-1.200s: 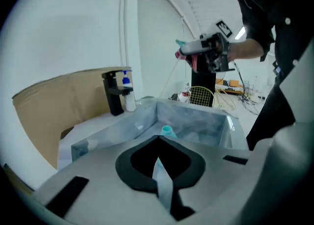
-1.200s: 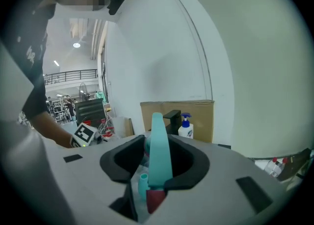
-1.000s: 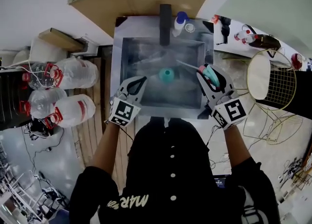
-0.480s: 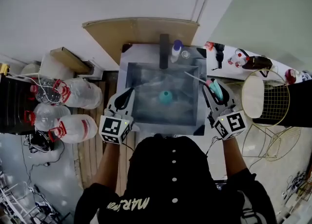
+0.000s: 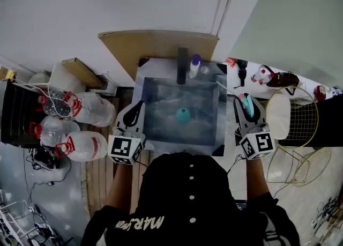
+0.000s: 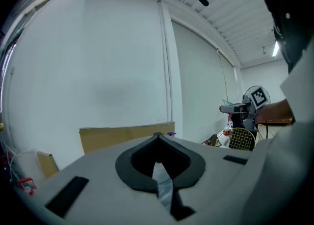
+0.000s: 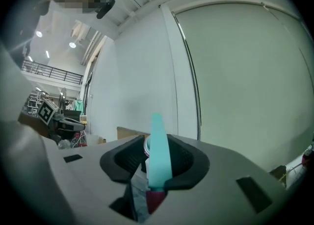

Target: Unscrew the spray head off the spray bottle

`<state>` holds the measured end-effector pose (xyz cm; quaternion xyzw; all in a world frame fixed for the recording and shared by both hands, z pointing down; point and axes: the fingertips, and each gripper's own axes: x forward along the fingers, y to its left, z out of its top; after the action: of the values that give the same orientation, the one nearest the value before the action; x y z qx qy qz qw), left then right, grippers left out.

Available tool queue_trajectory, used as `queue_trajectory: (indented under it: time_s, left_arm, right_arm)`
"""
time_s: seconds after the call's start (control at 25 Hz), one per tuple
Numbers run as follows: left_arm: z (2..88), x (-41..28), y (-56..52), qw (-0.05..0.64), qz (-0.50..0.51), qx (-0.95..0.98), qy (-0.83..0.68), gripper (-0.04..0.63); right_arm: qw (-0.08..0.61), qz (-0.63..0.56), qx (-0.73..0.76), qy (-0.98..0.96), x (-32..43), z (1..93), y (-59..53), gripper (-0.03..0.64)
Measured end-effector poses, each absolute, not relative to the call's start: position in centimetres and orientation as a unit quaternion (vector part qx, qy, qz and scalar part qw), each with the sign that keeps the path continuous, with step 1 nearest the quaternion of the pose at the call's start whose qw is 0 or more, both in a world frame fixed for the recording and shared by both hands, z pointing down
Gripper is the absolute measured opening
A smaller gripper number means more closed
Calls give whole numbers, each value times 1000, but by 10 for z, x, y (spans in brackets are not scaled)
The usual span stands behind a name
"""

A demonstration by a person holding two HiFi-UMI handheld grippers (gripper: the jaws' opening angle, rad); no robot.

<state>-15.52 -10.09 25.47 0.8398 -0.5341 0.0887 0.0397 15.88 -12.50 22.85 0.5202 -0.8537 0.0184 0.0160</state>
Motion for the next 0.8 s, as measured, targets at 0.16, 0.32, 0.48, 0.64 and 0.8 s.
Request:
queue_trajectory:
  time_s: [0.16, 0.32, 0.48, 0.64, 0.8]
  left_arm:
    - [247, -160, -100, 31, 83, 837, -540, 25]
    - [243, -163, -100, 23, 77, 836, -542, 25]
    - [243, -160, -100, 17, 80, 837, -541, 25]
    - [243, -157, -98, 11, 83, 839, -538, 25]
    - [243, -156, -98, 12, 86, 839, -537, 25]
  right_arm:
    - [10, 24, 537, -843, 169, 231, -124, 150]
    - [10, 16, 542, -840, 173, 228, -123, 150]
    - [13, 9, 544, -839, 173, 225, -122, 150]
    - [10, 5, 543, -839, 173, 221, -123, 150]
    - [9, 7, 547, -837, 175, 217, -123, 150]
